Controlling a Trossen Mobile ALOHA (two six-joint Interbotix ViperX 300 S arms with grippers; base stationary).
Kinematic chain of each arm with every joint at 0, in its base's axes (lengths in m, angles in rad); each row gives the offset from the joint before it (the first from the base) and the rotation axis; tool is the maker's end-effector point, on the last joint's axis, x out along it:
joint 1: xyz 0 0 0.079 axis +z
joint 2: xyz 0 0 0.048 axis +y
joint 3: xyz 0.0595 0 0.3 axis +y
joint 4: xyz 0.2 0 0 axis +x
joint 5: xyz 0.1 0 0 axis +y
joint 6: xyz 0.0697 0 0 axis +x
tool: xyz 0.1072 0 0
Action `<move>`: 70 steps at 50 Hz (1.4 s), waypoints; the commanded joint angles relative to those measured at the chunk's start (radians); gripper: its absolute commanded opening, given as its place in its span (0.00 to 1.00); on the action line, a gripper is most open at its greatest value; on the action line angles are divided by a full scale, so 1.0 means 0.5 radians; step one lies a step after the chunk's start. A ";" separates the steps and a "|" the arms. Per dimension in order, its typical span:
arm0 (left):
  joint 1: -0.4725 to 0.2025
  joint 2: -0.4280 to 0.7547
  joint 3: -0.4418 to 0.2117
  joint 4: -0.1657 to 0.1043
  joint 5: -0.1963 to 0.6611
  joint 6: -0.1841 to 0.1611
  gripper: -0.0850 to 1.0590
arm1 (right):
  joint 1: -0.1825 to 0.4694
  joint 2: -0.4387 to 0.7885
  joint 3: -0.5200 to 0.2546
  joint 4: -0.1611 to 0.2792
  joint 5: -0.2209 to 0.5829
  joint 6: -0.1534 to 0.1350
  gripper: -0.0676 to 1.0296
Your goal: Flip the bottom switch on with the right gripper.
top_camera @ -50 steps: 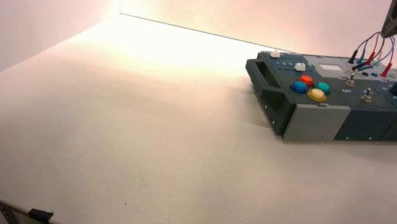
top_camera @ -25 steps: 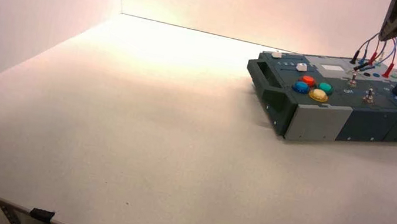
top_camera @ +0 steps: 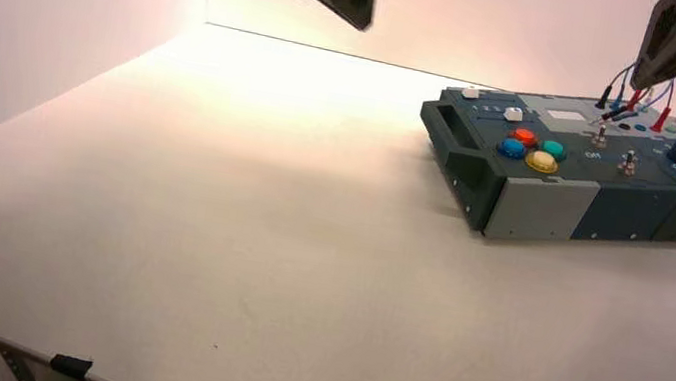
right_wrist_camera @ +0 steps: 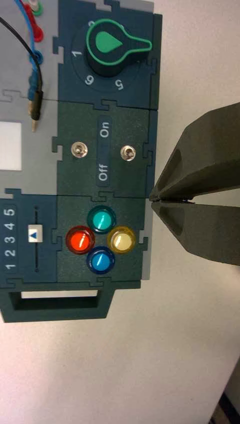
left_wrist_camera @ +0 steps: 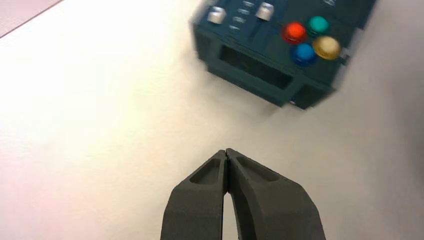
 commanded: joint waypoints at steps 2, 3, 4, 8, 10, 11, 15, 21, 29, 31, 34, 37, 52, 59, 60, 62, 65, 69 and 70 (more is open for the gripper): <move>-0.074 0.025 -0.021 0.006 -0.052 0.028 0.05 | 0.006 -0.021 -0.025 0.009 0.006 0.003 0.04; -0.074 0.031 -0.018 0.006 -0.058 0.028 0.05 | 0.009 -0.021 -0.025 0.006 0.006 0.003 0.04; -0.077 0.043 -0.015 0.003 -0.067 0.028 0.05 | 0.006 -0.021 -0.021 0.009 0.009 0.003 0.04; -0.077 0.074 -0.018 0.006 -0.095 0.028 0.05 | 0.006 -0.015 -0.018 0.009 0.006 0.003 0.04; -0.077 0.089 -0.028 0.009 -0.101 0.028 0.05 | 0.006 -0.015 -0.018 0.009 0.009 0.003 0.04; -0.077 0.095 -0.031 0.009 -0.104 0.028 0.05 | 0.006 -0.021 -0.021 0.006 0.006 0.003 0.04; -0.077 0.126 -0.052 0.012 -0.110 0.031 0.05 | 0.006 -0.015 -0.021 0.009 0.009 0.003 0.04; -0.077 0.196 -0.095 0.025 -0.114 0.034 0.05 | 0.009 -0.012 -0.018 0.006 0.012 0.000 0.04; -0.077 0.334 -0.184 0.037 -0.150 0.034 0.05 | 0.006 -0.006 -0.018 0.006 0.012 0.000 0.04; -0.077 0.365 -0.209 0.037 -0.153 0.037 0.05 | 0.009 -0.003 -0.018 0.006 0.012 0.000 0.04; -0.077 0.430 -0.264 0.043 -0.156 0.040 0.05 | 0.009 -0.006 -0.018 0.006 0.015 0.000 0.04; -0.077 0.479 -0.316 0.046 -0.156 0.046 0.05 | 0.009 -0.003 -0.018 0.006 0.015 0.003 0.04; -0.077 0.604 -0.528 0.049 -0.135 0.132 0.05 | 0.006 0.003 -0.015 0.006 0.015 0.000 0.04; -0.077 0.693 -0.690 0.034 0.015 0.181 0.05 | 0.006 0.015 -0.015 0.006 0.018 0.000 0.04; -0.077 0.712 -0.724 0.025 0.040 0.181 0.05 | 0.003 0.018 -0.018 0.006 0.021 0.000 0.04; -0.077 0.733 -0.752 0.009 0.058 0.181 0.05 | 0.003 0.018 -0.018 0.006 0.021 0.000 0.04; -0.077 0.749 -0.770 -0.006 0.061 0.178 0.05 | 0.000 0.018 -0.018 0.006 0.021 0.000 0.04; -0.077 0.761 -0.804 -0.037 0.061 0.172 0.05 | 0.003 0.018 -0.018 0.003 0.025 0.000 0.04; -0.077 0.761 -0.807 -0.052 0.061 0.169 0.05 | 0.000 0.018 -0.018 0.003 0.025 0.000 0.04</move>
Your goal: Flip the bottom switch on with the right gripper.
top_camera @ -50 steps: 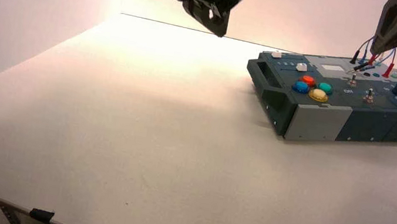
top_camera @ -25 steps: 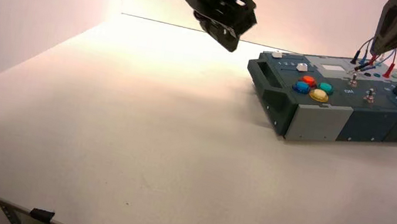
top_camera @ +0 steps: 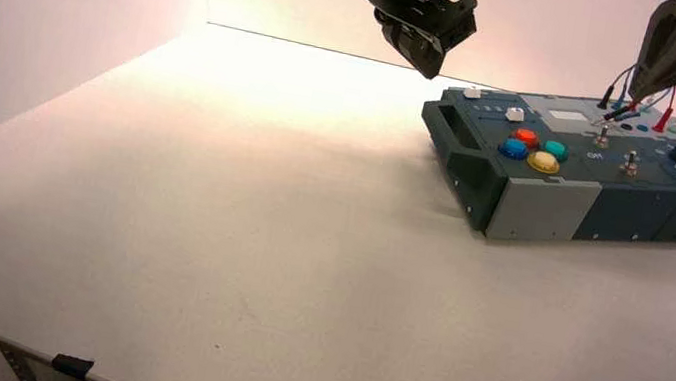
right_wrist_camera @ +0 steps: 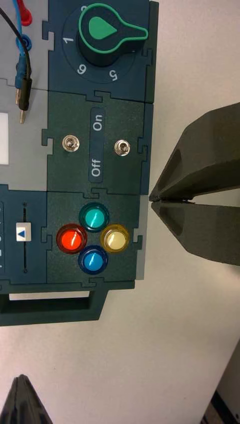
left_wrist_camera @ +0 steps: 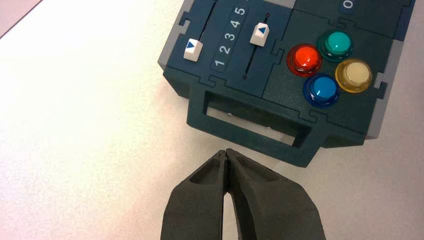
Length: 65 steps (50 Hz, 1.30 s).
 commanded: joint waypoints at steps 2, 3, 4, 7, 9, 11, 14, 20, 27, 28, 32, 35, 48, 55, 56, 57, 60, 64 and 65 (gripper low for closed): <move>-0.006 -0.028 -0.092 -0.061 -0.006 0.000 0.05 | 0.003 -0.015 -0.025 0.003 -0.006 0.000 0.04; -0.006 -0.028 -0.095 -0.067 -0.006 0.000 0.05 | 0.006 -0.015 -0.025 0.003 -0.006 0.000 0.04; -0.006 -0.021 -0.104 -0.089 -0.003 0.000 0.05 | 0.006 -0.015 -0.025 0.003 -0.006 0.000 0.04; -0.009 0.000 -0.129 -0.153 0.009 0.000 0.05 | 0.006 -0.015 -0.025 0.003 -0.003 0.000 0.04; -0.015 0.009 -0.132 -0.175 0.012 0.003 0.05 | 0.006 -0.015 -0.025 0.003 -0.003 0.000 0.04; -0.021 0.021 -0.138 -0.199 0.015 0.003 0.05 | 0.006 -0.012 -0.025 0.003 -0.003 0.000 0.04; -0.040 0.040 -0.150 -0.221 0.021 0.003 0.05 | 0.006 -0.012 -0.025 0.003 -0.003 0.000 0.04; -0.110 0.092 -0.163 -0.245 0.031 0.003 0.05 | 0.003 -0.012 -0.025 0.003 0.000 0.000 0.04; -0.160 0.129 -0.196 -0.273 0.034 0.000 0.05 | 0.003 -0.015 -0.025 0.000 0.003 0.000 0.04; -0.166 0.132 -0.202 -0.285 0.034 0.000 0.05 | 0.006 -0.015 -0.025 0.000 0.003 0.000 0.04; -0.172 0.163 -0.218 -0.328 0.034 0.000 0.05 | 0.006 -0.015 -0.025 0.000 0.006 0.000 0.04; -0.172 0.181 -0.209 -0.353 0.034 0.000 0.05 | 0.006 -0.015 -0.025 0.000 0.006 0.000 0.04; -0.160 0.196 -0.187 -0.356 0.015 0.003 0.05 | 0.003 -0.018 -0.025 0.000 0.015 0.000 0.04; -0.123 0.206 -0.190 -0.353 0.015 0.000 0.05 | 0.003 -0.012 -0.015 0.000 0.028 0.000 0.04; -0.123 0.206 -0.190 -0.353 0.018 0.003 0.05 | 0.006 -0.012 -0.015 0.000 0.028 0.000 0.04; -0.120 0.209 -0.193 -0.356 0.018 0.000 0.05 | 0.006 -0.012 -0.015 0.000 0.031 0.000 0.04; -0.110 0.215 -0.196 -0.353 0.018 0.000 0.05 | 0.006 -0.015 -0.009 0.000 0.031 0.000 0.04; -0.098 0.224 -0.196 -0.356 0.018 0.000 0.05 | 0.006 -0.012 -0.009 0.000 0.028 0.000 0.04; -0.095 0.224 -0.196 -0.353 0.015 0.000 0.05 | 0.006 -0.015 -0.003 0.000 0.028 0.000 0.04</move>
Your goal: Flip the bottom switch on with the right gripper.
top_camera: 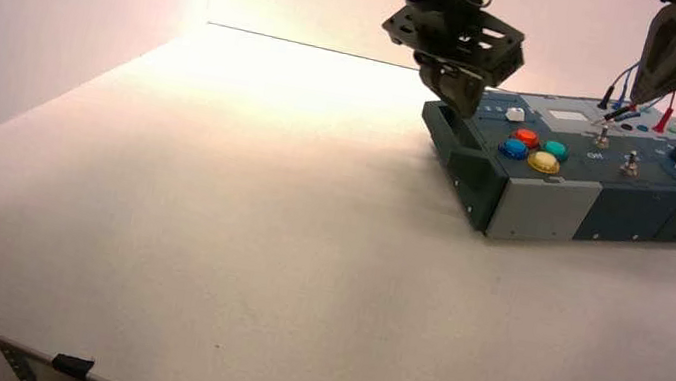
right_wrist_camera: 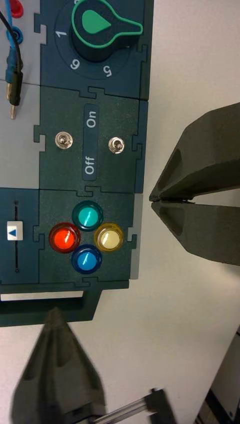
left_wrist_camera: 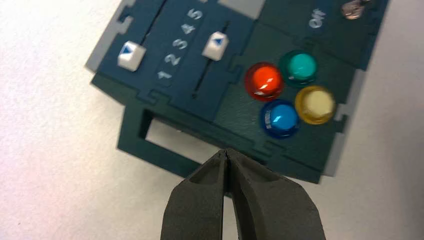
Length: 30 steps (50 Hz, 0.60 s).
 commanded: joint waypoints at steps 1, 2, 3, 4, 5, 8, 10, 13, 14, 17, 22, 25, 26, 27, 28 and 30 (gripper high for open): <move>0.021 -0.031 -0.025 -0.003 -0.012 0.003 0.05 | 0.006 -0.015 -0.012 0.006 -0.006 0.000 0.04; 0.025 -0.028 -0.025 -0.003 -0.012 0.006 0.05 | 0.006 -0.015 -0.009 0.006 -0.003 -0.003 0.04; 0.028 -0.028 -0.025 0.000 -0.012 0.006 0.05 | 0.003 -0.015 -0.009 0.006 -0.003 0.000 0.04; 0.031 -0.025 -0.025 0.000 -0.012 0.006 0.05 | 0.006 -0.012 -0.009 0.006 -0.003 0.000 0.04; 0.034 -0.021 -0.025 0.003 -0.015 0.006 0.05 | 0.003 -0.012 -0.003 0.006 -0.006 0.000 0.04; 0.037 -0.009 -0.031 0.003 -0.012 0.006 0.05 | 0.003 -0.012 0.000 0.006 -0.003 0.000 0.04; 0.040 0.003 -0.043 0.003 -0.012 0.006 0.05 | 0.003 -0.015 0.003 0.006 -0.003 -0.003 0.04; 0.040 0.021 -0.071 0.003 -0.012 0.009 0.05 | 0.003 -0.015 0.009 0.006 -0.003 0.000 0.04; 0.040 0.028 -0.077 0.003 -0.009 0.009 0.05 | 0.006 -0.015 0.009 0.006 -0.003 0.000 0.04; 0.040 0.052 -0.114 0.003 0.000 0.009 0.05 | 0.003 -0.015 0.015 0.006 -0.003 0.000 0.04; 0.040 0.067 -0.144 0.003 0.003 0.009 0.05 | 0.003 -0.012 0.031 0.006 -0.003 0.000 0.04; 0.040 0.089 -0.175 0.003 0.015 0.009 0.05 | 0.006 -0.012 0.040 0.006 -0.003 0.000 0.04; 0.043 0.092 -0.178 0.003 0.018 0.009 0.05 | 0.006 -0.012 0.040 0.003 -0.006 0.000 0.04; 0.040 0.098 -0.181 0.006 0.021 0.009 0.05 | 0.003 -0.012 0.043 0.003 -0.003 0.000 0.04; 0.040 0.101 -0.181 0.003 0.025 0.009 0.05 | 0.006 -0.012 0.043 0.003 -0.006 0.000 0.04; 0.040 0.107 -0.187 0.003 0.028 0.009 0.05 | 0.003 -0.012 0.046 -0.003 -0.006 0.000 0.04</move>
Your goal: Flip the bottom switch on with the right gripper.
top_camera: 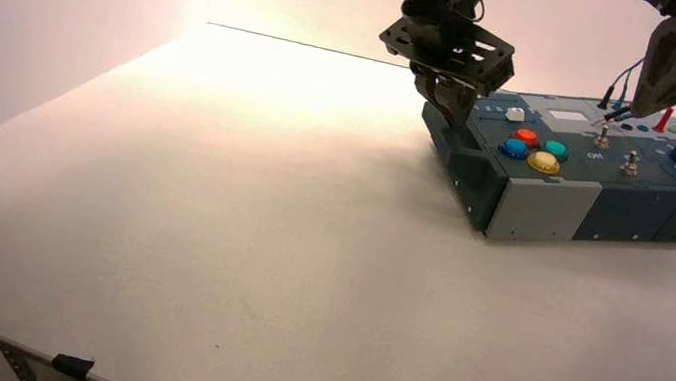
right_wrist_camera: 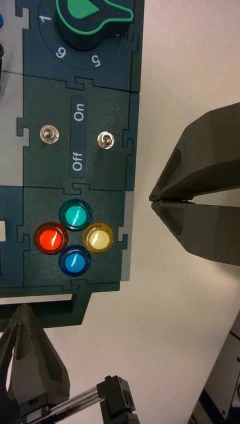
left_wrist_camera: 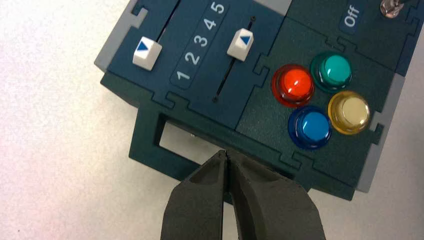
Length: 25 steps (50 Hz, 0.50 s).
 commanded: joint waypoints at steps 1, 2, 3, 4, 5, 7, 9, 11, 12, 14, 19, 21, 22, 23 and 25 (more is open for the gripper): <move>0.003 -0.025 -0.064 0.003 0.009 0.009 0.05 | 0.003 -0.015 -0.009 -0.003 -0.009 0.000 0.04; 0.003 -0.021 -0.064 0.000 0.012 0.009 0.05 | 0.003 -0.012 -0.009 -0.006 -0.009 0.000 0.04; 0.003 -0.018 -0.064 0.000 0.015 0.009 0.05 | 0.003 -0.012 -0.006 -0.012 -0.009 0.000 0.04; 0.003 -0.018 -0.064 0.000 0.018 0.012 0.05 | 0.003 -0.012 -0.003 -0.012 -0.012 0.000 0.04; 0.006 -0.018 -0.064 0.000 0.018 0.012 0.05 | 0.003 -0.012 -0.003 -0.015 -0.012 0.000 0.04; 0.006 -0.018 -0.064 0.000 0.021 0.012 0.05 | 0.000 -0.009 0.000 -0.018 -0.015 0.000 0.04; 0.006 -0.018 -0.064 0.000 0.021 0.012 0.05 | 0.000 -0.006 0.000 -0.018 -0.015 0.000 0.04; 0.006 -0.018 -0.071 0.003 0.021 0.012 0.05 | 0.000 0.000 0.000 -0.018 -0.018 0.000 0.04; 0.006 -0.021 -0.071 0.000 0.021 0.012 0.05 | -0.003 0.006 0.000 -0.018 -0.018 0.000 0.04; 0.006 -0.021 -0.077 0.000 0.021 0.012 0.05 | -0.003 0.015 0.000 -0.021 -0.021 0.000 0.04; 0.009 -0.021 -0.089 0.000 0.021 0.012 0.05 | -0.006 0.049 0.000 -0.028 -0.021 0.000 0.04; 0.009 -0.021 -0.095 0.000 0.021 0.012 0.05 | -0.006 0.055 -0.003 -0.028 -0.025 0.000 0.04; 0.009 -0.021 -0.098 0.000 0.021 0.012 0.05 | -0.006 0.064 0.000 -0.031 -0.025 0.000 0.04; 0.009 -0.021 -0.101 0.000 0.021 0.012 0.05 | -0.009 0.077 -0.006 -0.034 -0.028 0.000 0.04; 0.009 -0.021 -0.101 0.000 0.021 0.015 0.05 | -0.009 0.089 -0.006 -0.037 -0.031 0.000 0.04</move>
